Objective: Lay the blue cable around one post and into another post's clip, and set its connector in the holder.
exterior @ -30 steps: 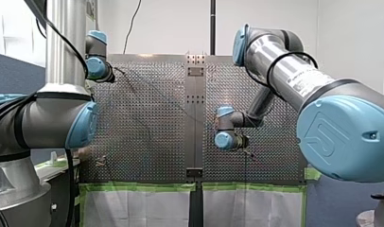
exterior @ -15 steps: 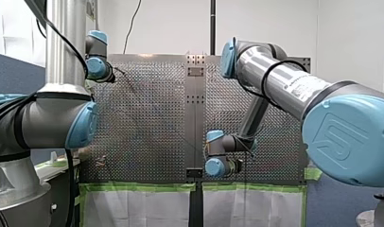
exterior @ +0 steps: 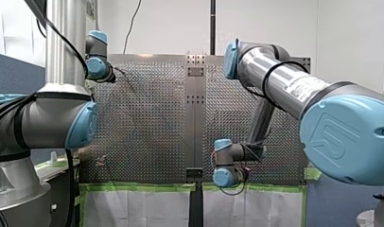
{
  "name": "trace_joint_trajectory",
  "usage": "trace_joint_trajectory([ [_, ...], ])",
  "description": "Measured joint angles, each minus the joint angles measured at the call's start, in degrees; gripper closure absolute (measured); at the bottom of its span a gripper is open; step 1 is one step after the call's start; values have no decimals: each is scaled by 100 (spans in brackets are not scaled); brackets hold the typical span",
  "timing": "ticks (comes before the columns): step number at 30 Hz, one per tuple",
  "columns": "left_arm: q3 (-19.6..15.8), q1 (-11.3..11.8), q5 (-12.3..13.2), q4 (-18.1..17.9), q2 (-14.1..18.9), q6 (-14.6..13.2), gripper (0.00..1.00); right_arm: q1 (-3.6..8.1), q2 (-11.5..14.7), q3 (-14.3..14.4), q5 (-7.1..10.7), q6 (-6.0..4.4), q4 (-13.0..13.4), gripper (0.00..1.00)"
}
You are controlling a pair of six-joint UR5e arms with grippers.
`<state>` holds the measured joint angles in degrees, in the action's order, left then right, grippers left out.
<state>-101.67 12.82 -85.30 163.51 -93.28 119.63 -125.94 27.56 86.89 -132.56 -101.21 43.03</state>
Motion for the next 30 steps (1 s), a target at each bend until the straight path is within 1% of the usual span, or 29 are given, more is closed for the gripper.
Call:
trace_joint_trajectory([
  [2, 0, 0, 0, -1, 0, -2, 0, 90, 21, 90, 90, 74, 90, 98],
  [6, 0, -1, -6, -2, 0, -8, 0, 306, 155, 307, 305, 276, 306, 98],
  [9, 0, -1, -13, 0, 0, -9, 0, 468, 303, 468, 467, 360, 468, 98],
  [11, 0, -1, -15, 3, 0, -10, 0, 564, 396, 564, 563, 374, 564, 98],
  [12, 0, -1, -15, 4, 0, -10, 0, 632, 463, 632, 632, 376, 631, 98],
  [18, 0, 0, -10, 13, 0, -10, 0, 958, 788, 958, 957, 349, 957, 98],
  [20, 0, 0, -10, 11, 0, -10, 0, 1044, 875, 1045, 1044, 357, 1044, 98],
  [27, 0, -7, -6, 14, 0, -11, 0, 1425, 1252, 1426, 1425, 373, 1426, 98],
  [30, 0, -16, -2, 15, 0, -11, 0, 1579, 1338, 1580, 1579, 383, 1579, 98],
])
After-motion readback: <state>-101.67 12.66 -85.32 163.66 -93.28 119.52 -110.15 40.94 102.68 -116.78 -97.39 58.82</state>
